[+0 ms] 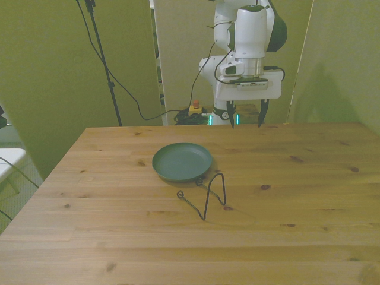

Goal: Load the plate

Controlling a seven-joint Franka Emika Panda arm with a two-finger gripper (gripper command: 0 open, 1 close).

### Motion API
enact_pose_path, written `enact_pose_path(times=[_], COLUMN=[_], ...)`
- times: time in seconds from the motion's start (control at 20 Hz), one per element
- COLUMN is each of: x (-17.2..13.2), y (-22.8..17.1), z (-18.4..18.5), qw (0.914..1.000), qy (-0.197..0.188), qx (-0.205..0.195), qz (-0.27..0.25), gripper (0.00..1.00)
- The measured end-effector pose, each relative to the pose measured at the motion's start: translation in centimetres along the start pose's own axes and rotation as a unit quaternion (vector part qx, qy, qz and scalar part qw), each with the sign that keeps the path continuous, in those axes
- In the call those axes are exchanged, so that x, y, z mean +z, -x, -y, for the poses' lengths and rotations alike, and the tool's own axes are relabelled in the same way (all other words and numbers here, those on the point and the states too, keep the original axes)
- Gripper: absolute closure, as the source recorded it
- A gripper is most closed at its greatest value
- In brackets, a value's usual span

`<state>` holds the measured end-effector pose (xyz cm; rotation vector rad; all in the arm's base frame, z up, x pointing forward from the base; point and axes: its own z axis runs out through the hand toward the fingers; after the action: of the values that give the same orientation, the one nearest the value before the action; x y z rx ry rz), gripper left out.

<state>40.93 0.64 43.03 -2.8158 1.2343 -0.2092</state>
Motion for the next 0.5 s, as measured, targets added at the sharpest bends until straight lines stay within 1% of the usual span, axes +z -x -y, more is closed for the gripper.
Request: enact_pose_path(times=[0.1, 0.25, 0.5], x=[0.1, 0.6, 2.3], y=[-0.1, -1.2, -6.0], z=[0.0, -0.3, -1.0], qw=[1.0000, 0.9998, 0.9978], qy=[0.001, 0.006, 0.032], qx=[0.001, 0.014, 0.045], qz=[0.000, -0.010, -0.037], gripper=[0.00, 0.00, 0.00])
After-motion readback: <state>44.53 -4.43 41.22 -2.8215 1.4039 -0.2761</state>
